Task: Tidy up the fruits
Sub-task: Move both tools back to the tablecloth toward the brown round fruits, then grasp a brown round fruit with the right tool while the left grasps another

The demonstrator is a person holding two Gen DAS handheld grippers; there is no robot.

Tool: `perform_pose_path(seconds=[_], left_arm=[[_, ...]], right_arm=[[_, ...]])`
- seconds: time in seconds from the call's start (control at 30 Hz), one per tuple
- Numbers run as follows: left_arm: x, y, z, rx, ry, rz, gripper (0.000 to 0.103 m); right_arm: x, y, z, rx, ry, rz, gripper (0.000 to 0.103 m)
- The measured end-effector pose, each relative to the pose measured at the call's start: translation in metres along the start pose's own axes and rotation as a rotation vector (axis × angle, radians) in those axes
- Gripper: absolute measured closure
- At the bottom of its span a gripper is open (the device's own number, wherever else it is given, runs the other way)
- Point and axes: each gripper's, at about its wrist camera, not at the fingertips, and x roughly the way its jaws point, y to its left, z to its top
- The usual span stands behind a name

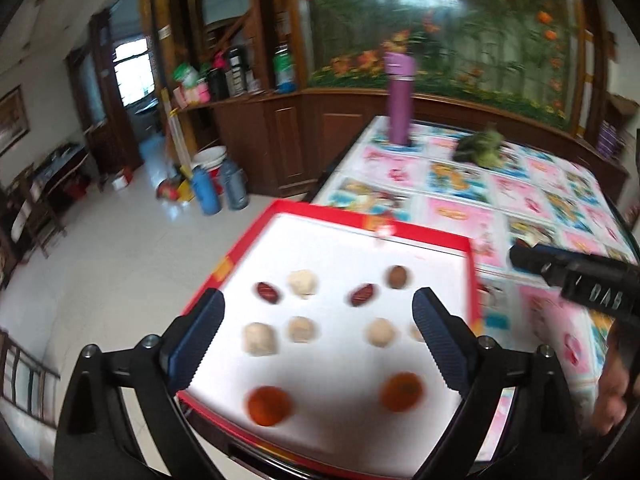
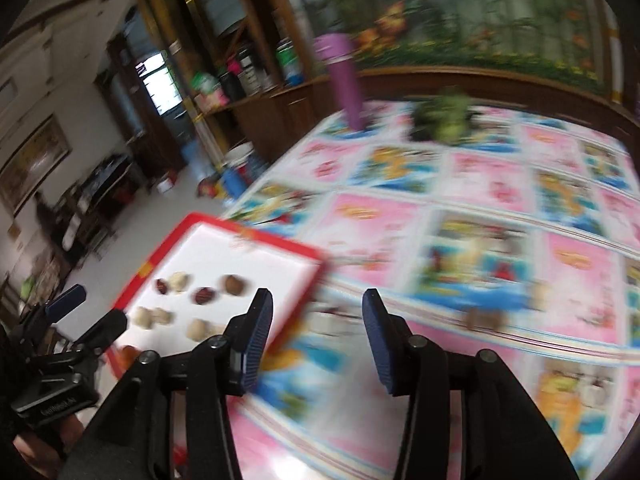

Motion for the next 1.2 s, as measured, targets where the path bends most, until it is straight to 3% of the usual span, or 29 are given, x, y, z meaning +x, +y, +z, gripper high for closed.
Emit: perform_pose_path(seconds=[0.2,0.4,0.63,0.7,0.87,1.13,1.2], left_arm=[[0.0,-0.06,-0.001,0.111,0.033,-0.127,0.008],[0.006,-0.119,-0.006,0.199,0.077,-0.173,0.008],[0.024,-0.161,-0.014,0.278,0.139,-0.172,0.008],[0.029,-0.168,-0.013,0.287,0.148,-0.174,0.008],[0.04,-0.173,-0.008,0.29,0.179,-0.182,0.008],[0.056,-0.184,-0.002,0.303,0.208,-0.19,0.007],[0.062,-0.189,0.001,0.307,0.216,-0.191,0.007]], right_arm=[[-0.033,-0.081,-0.021,0.038,-0.003,-0.149,0.052],[-0.03,-0.115,-0.039,0.043,0.041,-0.155,0.052],[-0.004,-0.12,-0.038,0.037,0.076,-0.098,0.053],[0.011,-0.119,-0.033,0.023,0.1,-0.088,0.064],[0.041,-0.121,-0.021,0.014,0.146,-0.107,0.073],[0.052,-0.119,-0.016,-0.007,0.142,-0.09,0.073],[0.053,-0.118,-0.017,-0.025,0.14,-0.094,0.077]])
